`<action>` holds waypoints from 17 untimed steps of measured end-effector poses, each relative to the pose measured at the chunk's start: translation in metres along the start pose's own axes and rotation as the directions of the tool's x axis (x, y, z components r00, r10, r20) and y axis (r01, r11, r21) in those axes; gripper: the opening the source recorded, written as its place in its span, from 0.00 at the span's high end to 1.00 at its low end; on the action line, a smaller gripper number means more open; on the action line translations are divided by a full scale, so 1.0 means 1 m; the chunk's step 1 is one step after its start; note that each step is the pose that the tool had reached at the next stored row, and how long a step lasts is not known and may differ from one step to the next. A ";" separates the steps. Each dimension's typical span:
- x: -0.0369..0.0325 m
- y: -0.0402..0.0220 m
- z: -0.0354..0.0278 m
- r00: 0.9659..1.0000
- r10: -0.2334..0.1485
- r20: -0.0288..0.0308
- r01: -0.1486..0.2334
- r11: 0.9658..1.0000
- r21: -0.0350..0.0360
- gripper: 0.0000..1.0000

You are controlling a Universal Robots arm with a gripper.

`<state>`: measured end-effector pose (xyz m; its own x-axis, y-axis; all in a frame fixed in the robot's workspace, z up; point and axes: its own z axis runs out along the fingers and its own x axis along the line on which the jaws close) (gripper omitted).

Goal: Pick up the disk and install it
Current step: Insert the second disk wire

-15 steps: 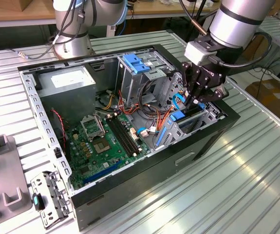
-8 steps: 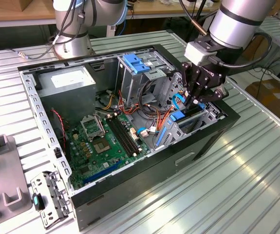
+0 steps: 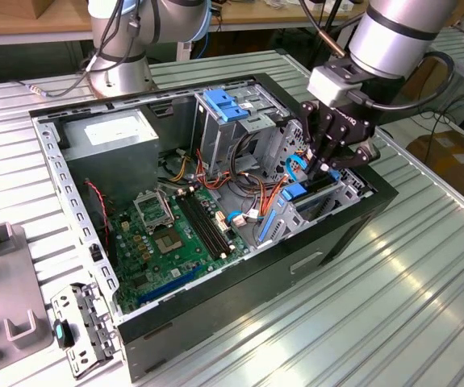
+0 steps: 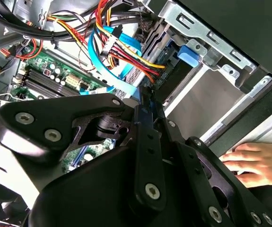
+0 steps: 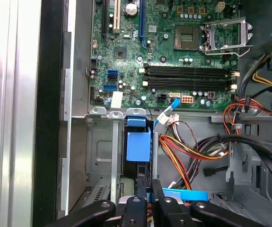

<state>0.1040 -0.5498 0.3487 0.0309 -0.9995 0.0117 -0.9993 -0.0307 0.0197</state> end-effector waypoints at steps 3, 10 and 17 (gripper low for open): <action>0.0010 -0.0015 0.0000 1.000 0.002 0.000 -0.002 1.000 0.000 0.84; 0.0068 -0.0031 0.0007 0.999 0.014 0.037 -0.014 1.000 0.001 0.84; 0.0127 -0.0029 0.0008 0.999 0.017 0.051 -0.017 1.000 0.001 0.84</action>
<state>0.1073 -0.5625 0.3480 0.0133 -0.9992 -0.0386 -0.9997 -0.0140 0.0188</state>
